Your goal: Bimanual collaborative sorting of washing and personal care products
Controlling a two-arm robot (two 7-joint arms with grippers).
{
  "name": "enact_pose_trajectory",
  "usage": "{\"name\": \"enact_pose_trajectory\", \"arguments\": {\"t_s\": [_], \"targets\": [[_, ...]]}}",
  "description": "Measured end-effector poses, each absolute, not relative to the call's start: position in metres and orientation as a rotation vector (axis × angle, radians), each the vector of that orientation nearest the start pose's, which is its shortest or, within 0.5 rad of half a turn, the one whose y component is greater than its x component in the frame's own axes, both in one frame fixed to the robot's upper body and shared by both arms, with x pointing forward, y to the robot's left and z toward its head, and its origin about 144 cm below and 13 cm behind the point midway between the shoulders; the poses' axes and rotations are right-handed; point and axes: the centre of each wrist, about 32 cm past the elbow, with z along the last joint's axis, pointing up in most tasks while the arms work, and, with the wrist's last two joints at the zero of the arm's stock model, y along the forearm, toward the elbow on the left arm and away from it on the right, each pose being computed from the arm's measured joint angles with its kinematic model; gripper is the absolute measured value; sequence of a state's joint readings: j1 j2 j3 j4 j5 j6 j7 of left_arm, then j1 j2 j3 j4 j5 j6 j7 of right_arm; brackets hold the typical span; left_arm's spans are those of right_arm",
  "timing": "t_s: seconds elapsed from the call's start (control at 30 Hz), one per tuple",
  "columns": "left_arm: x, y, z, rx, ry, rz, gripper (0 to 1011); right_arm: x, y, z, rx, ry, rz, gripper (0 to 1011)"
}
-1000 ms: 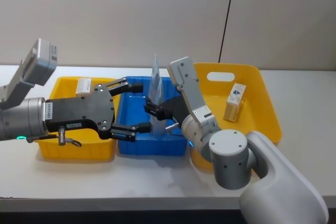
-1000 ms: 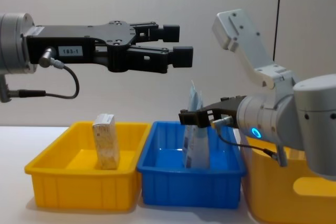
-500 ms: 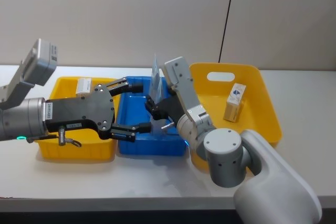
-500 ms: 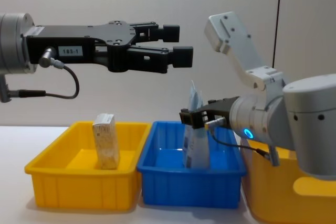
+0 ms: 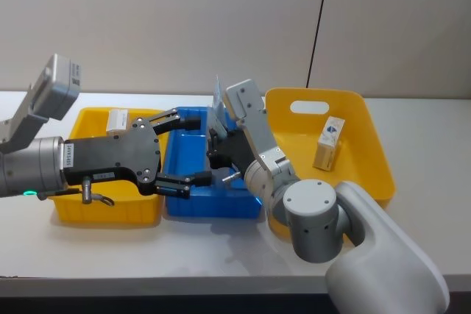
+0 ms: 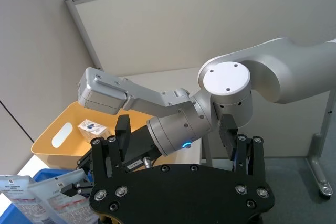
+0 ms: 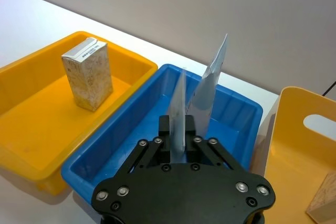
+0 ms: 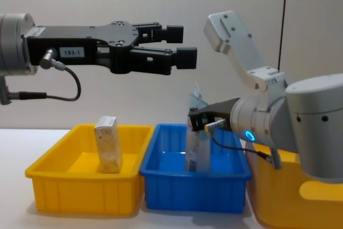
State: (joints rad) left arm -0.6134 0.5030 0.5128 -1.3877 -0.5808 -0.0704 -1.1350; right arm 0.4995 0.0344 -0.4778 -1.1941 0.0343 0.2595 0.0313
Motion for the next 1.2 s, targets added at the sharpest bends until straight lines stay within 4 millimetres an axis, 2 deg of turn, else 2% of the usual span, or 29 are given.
{"name": "enact_pose_trajectory", "arguments": {"t_s": [0.07, 0.23, 0.8, 1.2], "targets": [[0.584, 0.261, 1.285, 0.007, -0.267, 0.094, 1001, 0.568, -0.103, 1.199, -0.299, -0.071, -1.136, 104], [0.584, 0.261, 1.285, 0.007, -0.267, 0.094, 1001, 0.567, -0.103, 1.199, -0.299, -0.071, -1.136, 7], [0.584, 0.261, 1.285, 0.007, -0.267, 0.094, 1001, 0.564, -0.107, 1.210, -0.265, -0.088, -1.147, 0], [0.584, 0.261, 1.285, 0.007, -0.267, 0.094, 1001, 0.558, -0.114, 1.233, -0.189, -0.120, -1.141, 0]]}}
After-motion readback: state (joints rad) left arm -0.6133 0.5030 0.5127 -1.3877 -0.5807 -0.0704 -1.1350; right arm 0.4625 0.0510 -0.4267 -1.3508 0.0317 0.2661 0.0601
